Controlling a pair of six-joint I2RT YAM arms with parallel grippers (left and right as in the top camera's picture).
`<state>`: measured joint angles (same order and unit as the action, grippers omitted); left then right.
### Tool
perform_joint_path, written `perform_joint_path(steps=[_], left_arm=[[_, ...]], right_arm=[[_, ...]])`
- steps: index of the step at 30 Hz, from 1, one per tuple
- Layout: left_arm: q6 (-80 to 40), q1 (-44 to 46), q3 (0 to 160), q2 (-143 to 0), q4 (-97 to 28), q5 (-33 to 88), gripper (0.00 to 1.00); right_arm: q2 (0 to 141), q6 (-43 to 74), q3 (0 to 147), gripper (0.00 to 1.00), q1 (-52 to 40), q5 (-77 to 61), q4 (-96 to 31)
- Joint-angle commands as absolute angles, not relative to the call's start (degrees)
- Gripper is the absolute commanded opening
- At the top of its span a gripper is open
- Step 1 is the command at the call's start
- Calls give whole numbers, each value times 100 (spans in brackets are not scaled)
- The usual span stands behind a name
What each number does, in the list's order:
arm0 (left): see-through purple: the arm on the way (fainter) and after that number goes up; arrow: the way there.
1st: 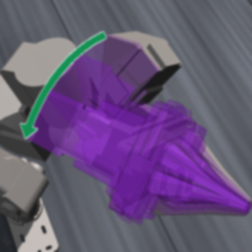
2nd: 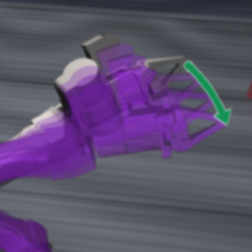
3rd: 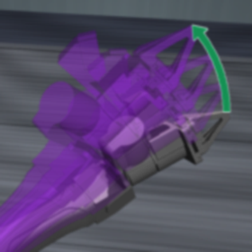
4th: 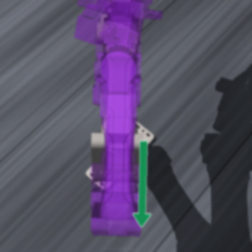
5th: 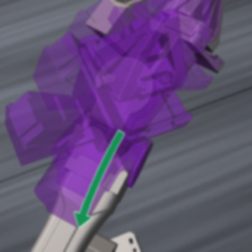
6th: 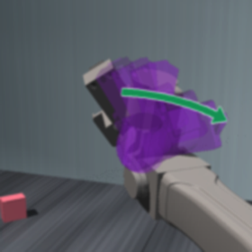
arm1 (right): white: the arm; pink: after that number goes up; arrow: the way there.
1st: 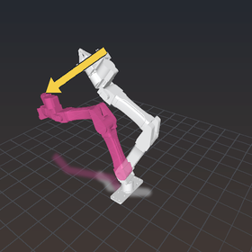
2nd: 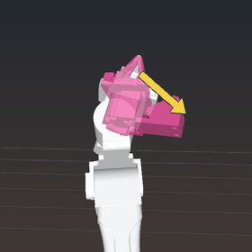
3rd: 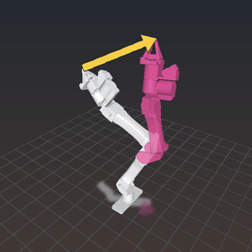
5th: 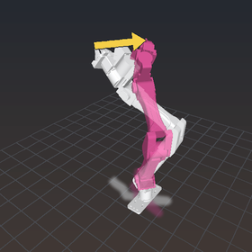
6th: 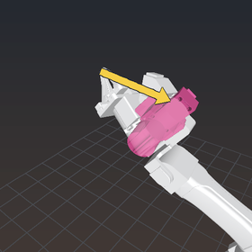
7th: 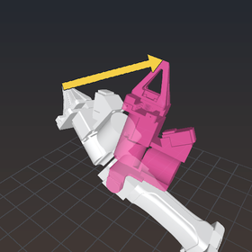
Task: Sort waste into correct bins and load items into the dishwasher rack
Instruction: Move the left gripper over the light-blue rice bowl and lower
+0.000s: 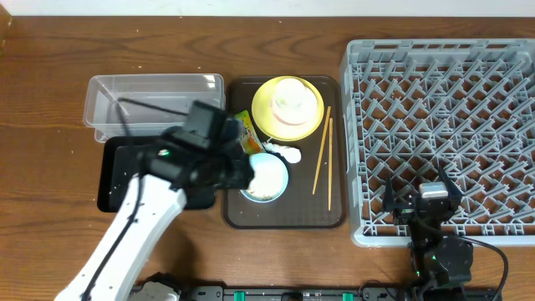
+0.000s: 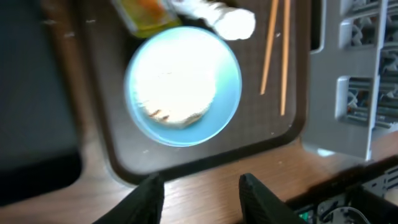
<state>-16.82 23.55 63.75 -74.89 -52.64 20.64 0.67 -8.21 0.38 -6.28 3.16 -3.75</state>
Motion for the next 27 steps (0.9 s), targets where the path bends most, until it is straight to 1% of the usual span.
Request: perform_joint_path(steps=[1, 3, 9, 14, 19, 21, 27], left_arm=[[-1863, 2740, 6353, -7800, -4947, 2003, 45], [-1946, 2963, 6353, -8025, -4687, 1935, 45], [-2333, 3503, 6353, -8700, -4346, 1057, 45], [-2390, 3776, 6353, -9177, -3986, 1020, 44], [-2390, 3924, 6353, -9518, -3815, 904, 44], [-2390, 3935, 6353, -9601, -3811, 825, 40], [-2392, 3944, 6353, -9802, -3712, 790, 38]], right_arm=[[30, -845, 32, 99, -624, 296, -395], [30, -845, 32, 99, -624, 296, -395], [30, -845, 32, 99, -624, 296, -395], [30, -845, 32, 99, -624, 296, -395], [30, -845, 32, 99, -624, 296, -395], [30, -845, 32, 99, -624, 296, -395], [30, -845, 32, 99, -624, 296, -395]])
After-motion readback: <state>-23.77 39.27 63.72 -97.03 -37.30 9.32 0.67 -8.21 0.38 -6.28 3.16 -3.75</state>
